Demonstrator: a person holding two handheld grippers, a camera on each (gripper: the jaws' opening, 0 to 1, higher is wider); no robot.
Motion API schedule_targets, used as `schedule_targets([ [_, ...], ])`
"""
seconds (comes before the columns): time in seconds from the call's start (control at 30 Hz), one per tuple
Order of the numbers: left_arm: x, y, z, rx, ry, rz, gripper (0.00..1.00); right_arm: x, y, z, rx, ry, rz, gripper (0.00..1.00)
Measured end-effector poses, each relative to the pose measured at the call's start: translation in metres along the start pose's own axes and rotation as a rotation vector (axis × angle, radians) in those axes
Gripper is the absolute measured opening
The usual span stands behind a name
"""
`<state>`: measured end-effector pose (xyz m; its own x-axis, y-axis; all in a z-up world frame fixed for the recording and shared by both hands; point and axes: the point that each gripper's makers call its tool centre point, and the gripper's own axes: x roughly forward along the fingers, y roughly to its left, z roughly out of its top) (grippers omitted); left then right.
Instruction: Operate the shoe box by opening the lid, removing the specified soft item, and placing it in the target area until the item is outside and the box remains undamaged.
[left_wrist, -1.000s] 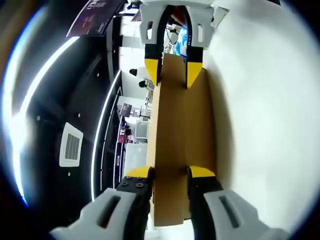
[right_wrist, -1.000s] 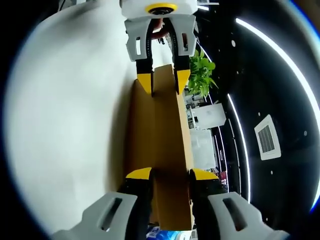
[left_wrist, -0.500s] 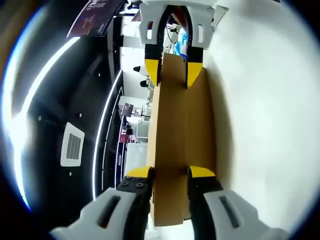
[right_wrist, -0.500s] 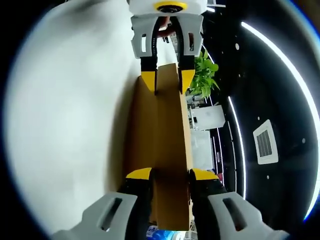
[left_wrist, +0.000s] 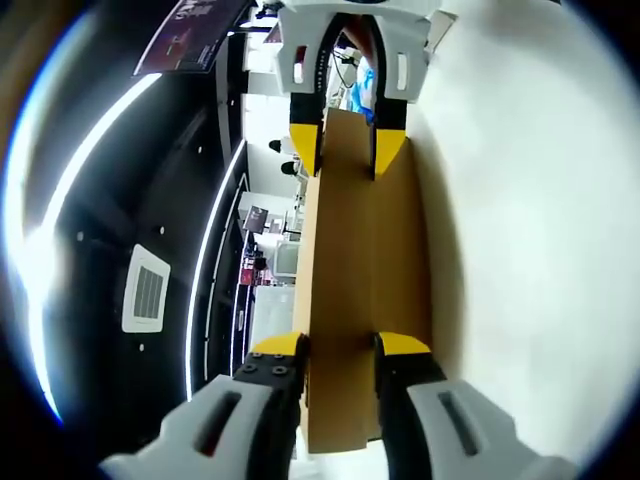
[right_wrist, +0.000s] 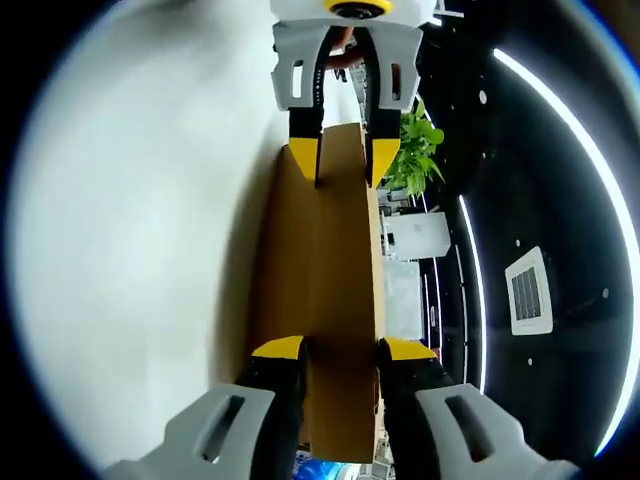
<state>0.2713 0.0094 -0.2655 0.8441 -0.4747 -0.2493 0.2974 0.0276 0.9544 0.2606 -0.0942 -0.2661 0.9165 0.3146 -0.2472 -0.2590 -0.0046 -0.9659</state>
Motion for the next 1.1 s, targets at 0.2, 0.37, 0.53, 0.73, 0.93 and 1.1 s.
schedule_targets([
  [0.2, 0.0002, -0.0008, -0.0002, 0.000, -0.003, 0.001, 0.27, 0.0014, 0.0014, -0.0003, 0.004, 0.004, -0.001, 0.28],
  [0.37, 0.0003, -0.0016, -0.0004, 0.000, -0.004, 0.004, 0.27, 0.0007, 0.0022, 0.0004, 0.007, 0.004, -0.009, 0.28],
  [0.53, 0.0007, -0.0014, -0.0006, 0.000, -0.004, 0.004, 0.27, 0.0012, 0.0023, 0.0004, 0.003, 0.004, -0.013, 0.28],
  [0.73, 0.0010, -0.0016, -0.0005, 0.005, -0.003, 0.009, 0.27, 0.0027, 0.0021, 0.0001, 0.026, 0.007, -0.029, 0.28],
  [0.93, 0.0022, -0.0011, -0.0001, -0.002, -0.001, 0.008, 0.27, 0.0043, -0.0001, 0.0002, 0.107, -0.006, -0.038, 0.28],
  [1.1, 0.0017, -0.0009, 0.0000, -0.009, -0.001, 0.001, 0.27, 0.0035, 0.0005, 0.0004, 0.095, -0.013, -0.033, 0.28],
])
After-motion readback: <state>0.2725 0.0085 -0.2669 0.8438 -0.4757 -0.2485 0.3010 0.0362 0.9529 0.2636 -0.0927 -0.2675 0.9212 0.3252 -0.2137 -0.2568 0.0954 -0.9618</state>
